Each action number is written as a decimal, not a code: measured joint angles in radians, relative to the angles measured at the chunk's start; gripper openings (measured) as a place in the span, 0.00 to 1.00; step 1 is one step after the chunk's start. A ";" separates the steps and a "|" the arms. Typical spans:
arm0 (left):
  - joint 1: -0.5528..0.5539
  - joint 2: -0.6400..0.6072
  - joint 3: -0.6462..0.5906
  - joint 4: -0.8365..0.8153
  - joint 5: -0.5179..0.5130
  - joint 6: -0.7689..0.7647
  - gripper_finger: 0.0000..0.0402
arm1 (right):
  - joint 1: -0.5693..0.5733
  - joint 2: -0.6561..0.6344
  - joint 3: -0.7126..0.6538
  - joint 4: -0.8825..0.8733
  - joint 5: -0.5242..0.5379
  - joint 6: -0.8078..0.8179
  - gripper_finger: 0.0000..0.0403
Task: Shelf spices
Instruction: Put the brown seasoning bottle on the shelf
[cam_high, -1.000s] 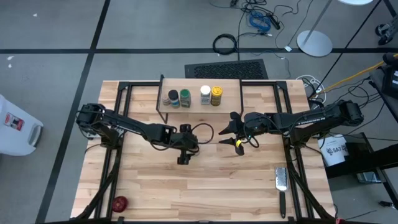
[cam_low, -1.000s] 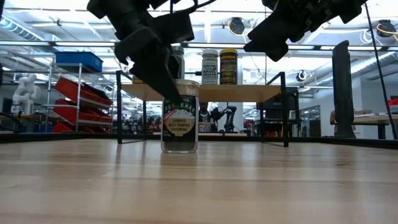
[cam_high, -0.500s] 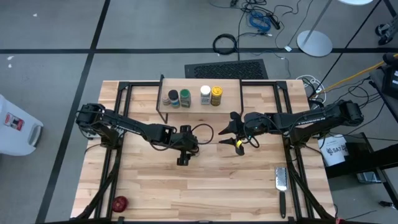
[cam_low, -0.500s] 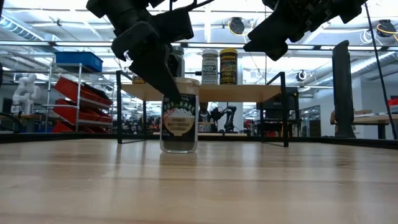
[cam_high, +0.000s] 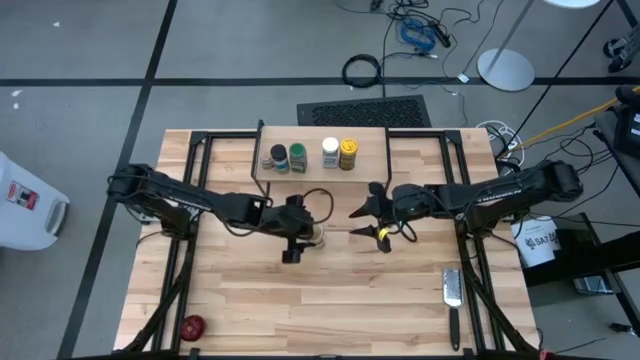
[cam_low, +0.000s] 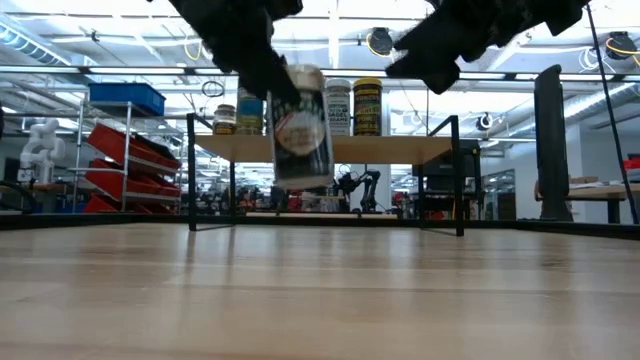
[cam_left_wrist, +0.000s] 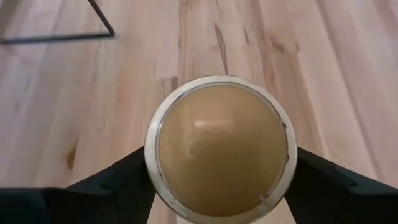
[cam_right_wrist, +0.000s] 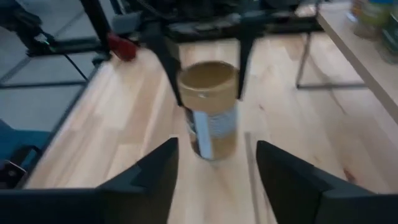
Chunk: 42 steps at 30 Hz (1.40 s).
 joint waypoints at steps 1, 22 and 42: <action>0.000 -0.008 0.000 0.005 -0.001 0.000 0.73 | 0.007 0.011 0.000 0.031 0.000 0.000 0.53; 0.000 -0.033 0.000 0.100 -0.002 0.004 0.73 | 0.012 0.303 0.001 0.397 -0.002 -0.001 0.76; 0.000 -0.032 0.001 0.143 0.007 0.002 0.73 | 0.011 0.336 0.055 0.378 -0.091 -0.040 0.76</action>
